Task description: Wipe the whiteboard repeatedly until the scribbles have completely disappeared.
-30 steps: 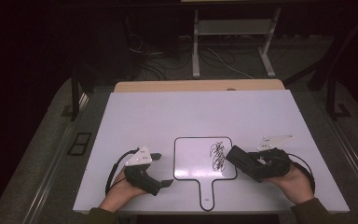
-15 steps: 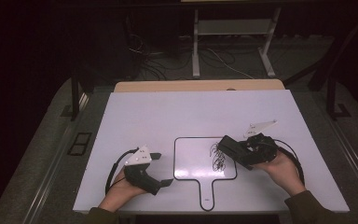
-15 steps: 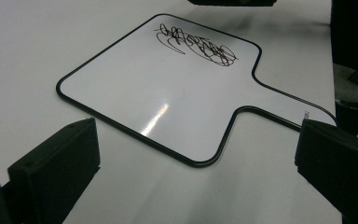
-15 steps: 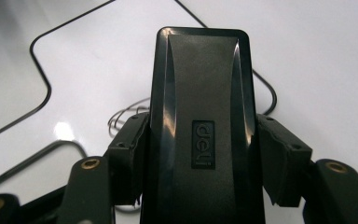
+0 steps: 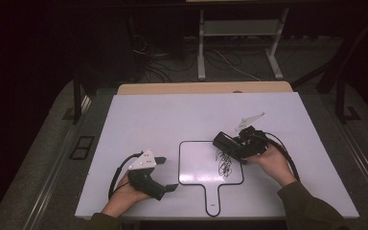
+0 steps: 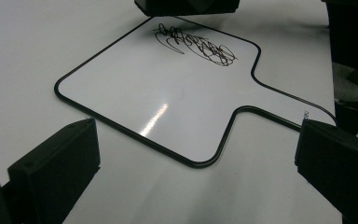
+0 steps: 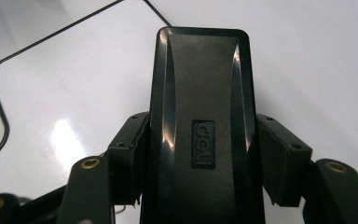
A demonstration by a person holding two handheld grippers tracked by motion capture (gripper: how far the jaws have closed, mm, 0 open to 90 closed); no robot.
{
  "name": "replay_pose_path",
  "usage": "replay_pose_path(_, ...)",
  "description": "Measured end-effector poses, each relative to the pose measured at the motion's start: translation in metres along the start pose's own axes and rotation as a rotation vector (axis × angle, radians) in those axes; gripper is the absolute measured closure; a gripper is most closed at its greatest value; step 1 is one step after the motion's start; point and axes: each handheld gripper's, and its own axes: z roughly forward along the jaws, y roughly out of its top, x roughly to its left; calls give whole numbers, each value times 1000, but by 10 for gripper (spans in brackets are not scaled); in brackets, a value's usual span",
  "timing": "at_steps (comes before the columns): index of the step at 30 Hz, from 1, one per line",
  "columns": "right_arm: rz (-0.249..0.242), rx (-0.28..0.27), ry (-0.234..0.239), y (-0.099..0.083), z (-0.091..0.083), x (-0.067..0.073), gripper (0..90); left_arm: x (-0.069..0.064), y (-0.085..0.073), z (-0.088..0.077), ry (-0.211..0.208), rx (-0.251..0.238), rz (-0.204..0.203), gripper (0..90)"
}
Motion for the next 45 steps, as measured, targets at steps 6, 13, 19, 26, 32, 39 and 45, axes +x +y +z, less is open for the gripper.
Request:
replay_pose_path(6,-8,-4,10,7,9,-4,390,2,-1,0,12,5,2,0)
replay_pose_path(13,-18,13,8,13,20,-6,390,6,-1,-2,14,-13,-7,0)
replay_pose_path(19,-28,36,-2,13,29,-6,391,5,-1,0,8,-4,3,0)
replay_pose_path(26,-43,63,-23,10,38,-5,390,5,-1,-1,8,-6,3,0)
replay_pose_path(32,-48,58,-24,9,38,-3,391,4,-1,-1,7,-2,3,0)
replay_pose_path(39,-61,63,-17,6,36,0,391,5,-1,-1,7,-3,3,0)
replay_pose_path(45,-73,70,-5,2,33,7,391,4,-1,-1,6,-1,4,0)
